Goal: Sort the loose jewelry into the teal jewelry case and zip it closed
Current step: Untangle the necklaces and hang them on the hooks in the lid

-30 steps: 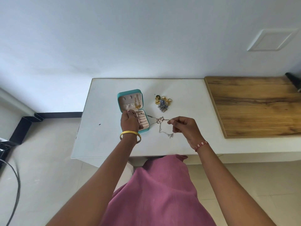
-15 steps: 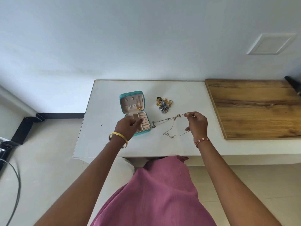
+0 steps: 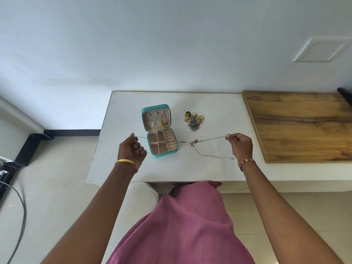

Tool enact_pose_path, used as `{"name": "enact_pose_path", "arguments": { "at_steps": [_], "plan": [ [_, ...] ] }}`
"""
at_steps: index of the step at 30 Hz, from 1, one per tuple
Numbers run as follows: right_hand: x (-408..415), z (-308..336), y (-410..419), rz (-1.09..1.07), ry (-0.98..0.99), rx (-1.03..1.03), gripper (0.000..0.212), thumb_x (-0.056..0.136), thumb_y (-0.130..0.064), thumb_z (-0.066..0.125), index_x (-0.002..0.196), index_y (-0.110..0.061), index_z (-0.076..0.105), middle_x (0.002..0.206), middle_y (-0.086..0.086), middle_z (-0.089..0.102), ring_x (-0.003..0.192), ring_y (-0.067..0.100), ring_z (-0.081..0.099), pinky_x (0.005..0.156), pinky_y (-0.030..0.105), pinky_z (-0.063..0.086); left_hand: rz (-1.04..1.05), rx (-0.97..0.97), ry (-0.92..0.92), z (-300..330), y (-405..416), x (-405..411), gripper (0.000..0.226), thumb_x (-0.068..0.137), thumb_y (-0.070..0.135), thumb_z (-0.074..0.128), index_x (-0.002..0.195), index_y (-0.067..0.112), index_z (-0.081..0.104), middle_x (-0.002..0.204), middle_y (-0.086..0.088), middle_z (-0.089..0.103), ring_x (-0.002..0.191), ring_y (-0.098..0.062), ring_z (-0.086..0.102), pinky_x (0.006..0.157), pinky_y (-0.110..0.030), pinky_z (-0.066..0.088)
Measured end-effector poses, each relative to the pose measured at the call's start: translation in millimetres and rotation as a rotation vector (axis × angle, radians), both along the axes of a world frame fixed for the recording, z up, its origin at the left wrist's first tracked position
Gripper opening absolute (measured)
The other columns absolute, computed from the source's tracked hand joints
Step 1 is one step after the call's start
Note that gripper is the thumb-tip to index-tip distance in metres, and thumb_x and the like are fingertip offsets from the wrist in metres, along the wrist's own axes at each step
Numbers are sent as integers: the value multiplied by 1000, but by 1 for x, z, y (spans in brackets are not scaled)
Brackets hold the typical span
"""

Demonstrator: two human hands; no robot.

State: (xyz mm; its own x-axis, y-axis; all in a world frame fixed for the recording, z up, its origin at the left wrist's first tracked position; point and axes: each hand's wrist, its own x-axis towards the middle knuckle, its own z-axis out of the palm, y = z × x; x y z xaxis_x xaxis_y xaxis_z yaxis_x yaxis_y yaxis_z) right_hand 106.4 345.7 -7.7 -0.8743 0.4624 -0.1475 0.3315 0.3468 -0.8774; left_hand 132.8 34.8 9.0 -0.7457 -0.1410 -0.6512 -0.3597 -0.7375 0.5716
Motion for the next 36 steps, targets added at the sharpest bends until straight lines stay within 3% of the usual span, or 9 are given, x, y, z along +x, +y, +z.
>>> {"name": "enact_pose_path", "arguments": {
  "at_steps": [2, 5, 10, 17, 21, 24, 27, 30, 36],
  "plan": [
    [0, -4, 5, -6, -10, 43, 18, 85, -12, 61, 83, 5, 67, 53, -2, 45, 49, 11, 37, 53, 24, 31, -47, -45, -4, -3, -1, 1, 31, 93, 26, 45, 63, 16, 44, 37, 7, 33, 30, -7, 24, 35, -10, 20],
    [-1, -7, 11, -11, -35, 108, 19, 85, -14, 61, 83, 3, 67, 56, 2, 48, 54, 16, 41, 62, 24, 32, -115, -165, -20, -9, -1, 4, 27, 93, 22, 45, 67, 15, 48, 39, 7, 33, 29, -5, 22, 34, -9, 17],
    [-8, -6, 12, -24, -27, 190, 18, 86, -17, 61, 84, 0, 66, 72, 10, 56, 68, 24, 49, 65, 25, 32, -272, -518, -24, -19, -1, 10, 24, 91, 19, 52, 69, 10, 58, 48, 1, 35, 31, -7, 24, 38, -11, 22],
    [-14, -9, 4, 32, -38, 169, 19, 85, -14, 61, 84, 4, 65, 73, 11, 55, 68, 24, 49, 67, 26, 35, -479, -817, -13, -36, 10, 18, 30, 91, 21, 52, 64, 13, 60, 55, -5, 41, 38, -14, 31, 41, -16, 28],
    [-16, -14, -2, 65, -54, 156, 18, 85, -13, 61, 84, 4, 65, 69, 10, 55, 65, 24, 49, 65, 26, 37, -548, -982, -23, -43, 14, 22, 24, 91, 17, 50, 77, 7, 67, 55, -3, 48, 45, -18, 41, 42, -20, 39],
    [-15, -16, -6, 92, -98, 159, 18, 86, -12, 59, 85, 5, 66, 62, 11, 59, 53, 20, 52, 59, 27, 41, -573, -1070, -29, -47, 17, 26, 19, 89, 14, 51, 85, 9, 69, 63, -5, 59, 59, -21, 51, 59, -27, 49],
    [-10, -20, -13, 172, -134, 358, 16, 86, -9, 57, 92, -1, 69, 91, 18, 68, 86, 31, 62, 78, 33, 48, -622, -1256, -25, -51, 20, 29, 21, 88, 14, 52, 95, 7, 71, 91, -12, 70, 86, -27, 62, 84, -31, 47],
    [1, -23, -29, 307, -123, 607, 20, 87, -9, 56, 103, -9, 69, 106, 18, 62, 104, 35, 53, 89, 39, 43, -654, -1446, -10, -52, 26, 32, 25, 88, 12, 50, 106, 7, 68, 104, -15, 65, 99, -30, 59, 86, -27, 41],
    [17, -38, -62, 654, -128, 704, 26, 84, -19, 63, 110, -15, 67, 108, 11, 58, 104, 29, 50, 89, 35, 40, -710, -1612, 55, -52, 46, 40, 35, 87, 12, 52, 121, 8, 57, 119, -15, 55, 112, -32, 49, 95, -37, 42]
  ]
}}
